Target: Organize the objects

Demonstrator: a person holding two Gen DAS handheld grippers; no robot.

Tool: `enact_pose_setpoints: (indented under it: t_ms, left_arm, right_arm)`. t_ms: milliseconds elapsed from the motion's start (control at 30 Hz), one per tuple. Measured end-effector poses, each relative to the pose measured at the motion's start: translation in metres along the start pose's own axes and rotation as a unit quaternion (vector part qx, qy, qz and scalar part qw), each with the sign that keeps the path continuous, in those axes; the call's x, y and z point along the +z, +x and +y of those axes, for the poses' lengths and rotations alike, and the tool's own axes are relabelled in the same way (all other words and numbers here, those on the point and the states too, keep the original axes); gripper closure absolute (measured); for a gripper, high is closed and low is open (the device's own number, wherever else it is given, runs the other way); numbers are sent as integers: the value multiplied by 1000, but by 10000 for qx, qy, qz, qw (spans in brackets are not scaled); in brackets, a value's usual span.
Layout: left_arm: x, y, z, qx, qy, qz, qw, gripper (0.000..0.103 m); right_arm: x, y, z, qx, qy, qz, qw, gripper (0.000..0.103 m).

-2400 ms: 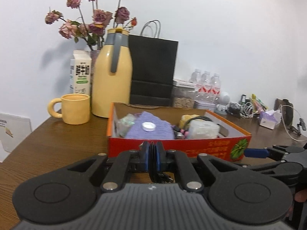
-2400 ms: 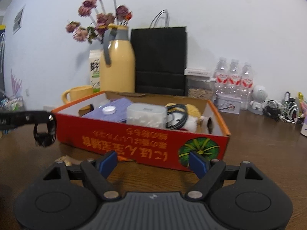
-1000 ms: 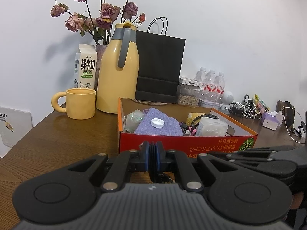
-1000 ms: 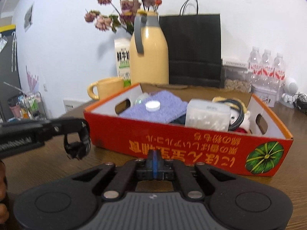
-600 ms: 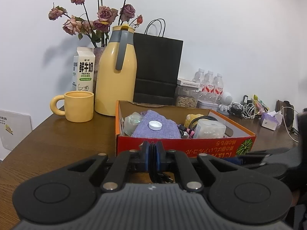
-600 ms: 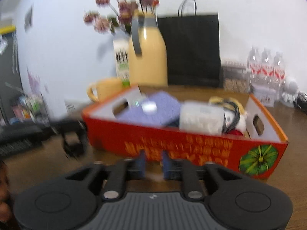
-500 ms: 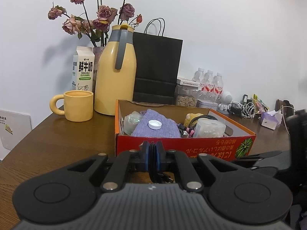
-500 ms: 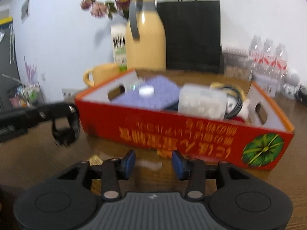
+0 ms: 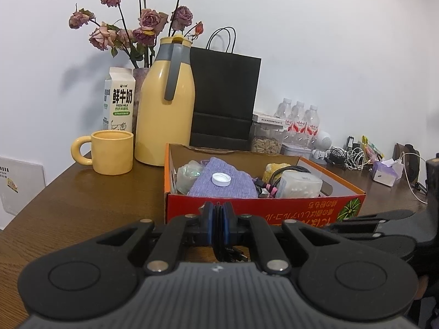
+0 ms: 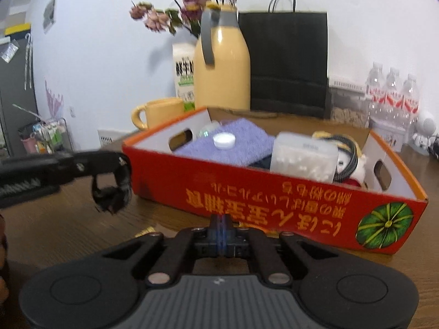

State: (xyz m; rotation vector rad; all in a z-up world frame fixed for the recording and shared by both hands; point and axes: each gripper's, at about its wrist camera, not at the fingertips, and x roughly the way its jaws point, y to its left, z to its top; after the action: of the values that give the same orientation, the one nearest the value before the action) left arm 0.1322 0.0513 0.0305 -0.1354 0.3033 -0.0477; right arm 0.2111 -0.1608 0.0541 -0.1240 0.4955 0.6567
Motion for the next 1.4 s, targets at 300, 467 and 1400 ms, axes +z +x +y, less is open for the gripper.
enact_pose_setpoints:
  t_ms: [300,467,1400]
  left_arm:
    - [26,-5,-16,-170,200,-326,9991,95]
    - [52,3,-28,-222,331,-607,9974,95]
    - [51,158,-27,215,491,501,9973,92]
  right_arm:
    - [30,-24,2,159,-90,-560,9983,102]
    - [60,-32,-4,74,-157,-920,9956,102]
    - [73,69,-101,-247,632,-567,9961,82]
